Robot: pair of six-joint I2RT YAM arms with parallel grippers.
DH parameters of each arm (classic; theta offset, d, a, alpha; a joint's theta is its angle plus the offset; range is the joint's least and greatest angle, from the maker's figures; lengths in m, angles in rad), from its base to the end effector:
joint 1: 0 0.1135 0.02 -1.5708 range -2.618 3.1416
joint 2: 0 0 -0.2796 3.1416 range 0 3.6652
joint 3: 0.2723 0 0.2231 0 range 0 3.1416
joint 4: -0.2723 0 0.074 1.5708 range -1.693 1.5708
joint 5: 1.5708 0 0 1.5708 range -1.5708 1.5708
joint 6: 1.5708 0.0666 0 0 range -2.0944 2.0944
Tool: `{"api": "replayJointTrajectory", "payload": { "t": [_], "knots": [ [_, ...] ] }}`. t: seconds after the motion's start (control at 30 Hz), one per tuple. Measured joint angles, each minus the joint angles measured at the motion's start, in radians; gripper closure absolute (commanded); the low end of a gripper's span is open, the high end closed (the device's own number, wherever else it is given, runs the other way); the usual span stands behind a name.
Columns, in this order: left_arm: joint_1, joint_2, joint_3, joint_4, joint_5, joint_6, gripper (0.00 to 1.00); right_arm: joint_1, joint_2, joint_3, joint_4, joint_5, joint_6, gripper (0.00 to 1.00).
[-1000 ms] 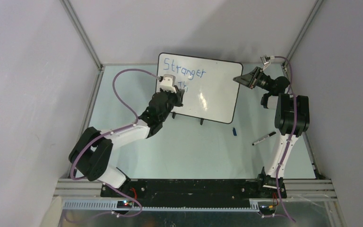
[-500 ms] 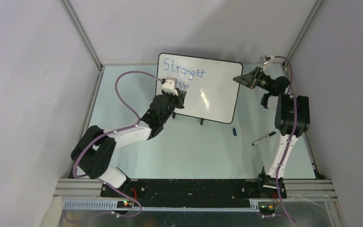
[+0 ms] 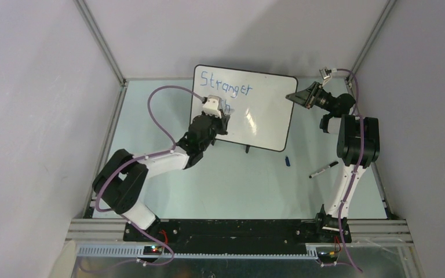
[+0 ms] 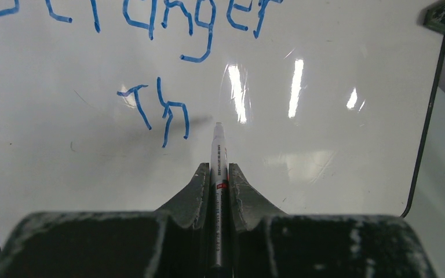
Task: Write a sentence on the whiteboard
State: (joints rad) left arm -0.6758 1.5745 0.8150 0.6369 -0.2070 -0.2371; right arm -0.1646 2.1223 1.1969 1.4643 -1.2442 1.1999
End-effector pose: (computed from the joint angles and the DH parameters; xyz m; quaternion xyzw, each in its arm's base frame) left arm 0.2866 -0.2122 0.2716 0.0953 0.7421 -0.2210 0.6256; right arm 0.4301 -0.0075 0.2650 -0.1406 0.6308 0.5996 0.4720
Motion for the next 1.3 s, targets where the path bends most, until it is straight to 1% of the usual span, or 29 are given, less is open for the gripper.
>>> {"api": "replayJointTrajectory", "payload": {
  "t": [0.2, 0.6, 0.9, 1.3],
  "knots": [
    [0.0, 0.023, 0.036, -0.032, -0.007, -0.002, 1.0, 0.0, 0.0, 0.0, 0.0, 0.0, 0.0, 1.0],
    [0.0, 0.035, 0.063, -0.078, -0.027, -0.009, 1.0, 0.0, 0.0, 0.0, 0.0, 0.0, 0.0, 1.0],
    [0.0, 0.043, 0.095, -0.097, -0.052, -0.008, 1.0, 0.0, 0.0, 0.0, 0.0, 0.0, 0.0, 1.0],
    [0.0, 0.066, 0.13, -0.124, -0.05, -0.008, 1.0, 0.0, 0.0, 0.0, 0.0, 0.0, 0.0, 1.0]
  ]
}}
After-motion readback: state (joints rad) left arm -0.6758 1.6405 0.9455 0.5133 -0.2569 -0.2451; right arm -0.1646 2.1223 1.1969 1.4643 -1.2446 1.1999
